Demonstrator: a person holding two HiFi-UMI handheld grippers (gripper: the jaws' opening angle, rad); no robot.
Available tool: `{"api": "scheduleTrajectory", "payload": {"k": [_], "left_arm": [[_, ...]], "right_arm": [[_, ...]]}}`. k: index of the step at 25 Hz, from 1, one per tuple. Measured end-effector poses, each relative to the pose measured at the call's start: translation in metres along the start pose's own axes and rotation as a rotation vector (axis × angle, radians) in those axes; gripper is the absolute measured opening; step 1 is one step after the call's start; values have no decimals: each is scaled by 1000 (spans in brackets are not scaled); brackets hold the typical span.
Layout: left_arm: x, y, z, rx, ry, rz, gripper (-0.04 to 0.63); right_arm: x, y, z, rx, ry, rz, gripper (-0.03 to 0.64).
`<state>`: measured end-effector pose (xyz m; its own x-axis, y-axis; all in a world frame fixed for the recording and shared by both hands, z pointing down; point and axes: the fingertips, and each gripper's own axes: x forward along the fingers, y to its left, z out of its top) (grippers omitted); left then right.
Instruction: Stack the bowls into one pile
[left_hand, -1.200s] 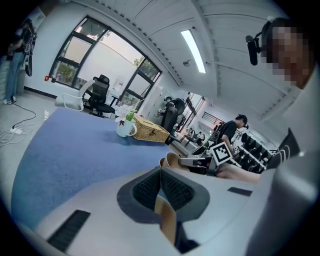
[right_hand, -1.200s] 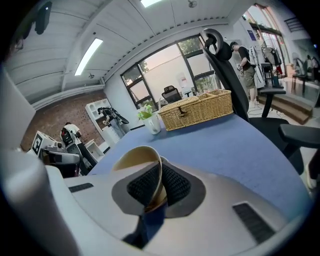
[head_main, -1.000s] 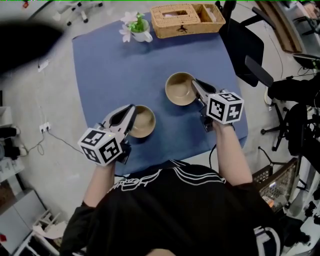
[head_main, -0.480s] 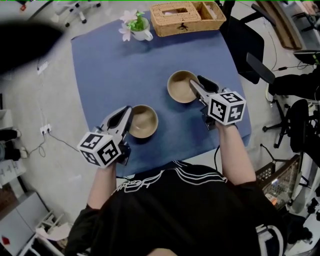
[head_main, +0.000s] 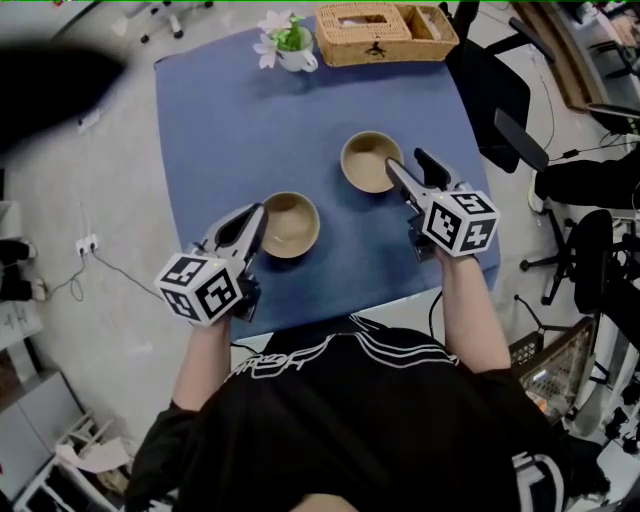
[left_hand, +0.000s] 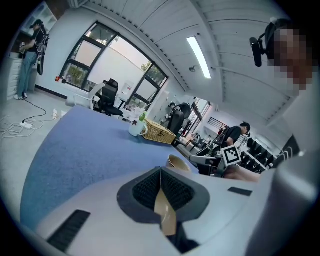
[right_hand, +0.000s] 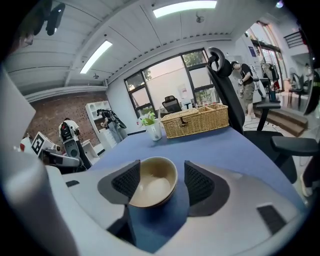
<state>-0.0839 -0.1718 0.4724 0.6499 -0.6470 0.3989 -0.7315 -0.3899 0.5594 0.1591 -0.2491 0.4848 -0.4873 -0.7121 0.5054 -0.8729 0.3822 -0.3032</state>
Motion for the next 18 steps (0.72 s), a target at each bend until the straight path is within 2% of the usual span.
{"api": "scheduleTrajectory", "payload": {"k": [8,18], "left_arm": [[-43,-2,-11,7,-34,51,26],[-76,12,-30,-6,-39,116,26]], "right_arm": [[-26,54,-8,-66,0,95,276],[-27,109,-32,-130,68,200,276]]}}
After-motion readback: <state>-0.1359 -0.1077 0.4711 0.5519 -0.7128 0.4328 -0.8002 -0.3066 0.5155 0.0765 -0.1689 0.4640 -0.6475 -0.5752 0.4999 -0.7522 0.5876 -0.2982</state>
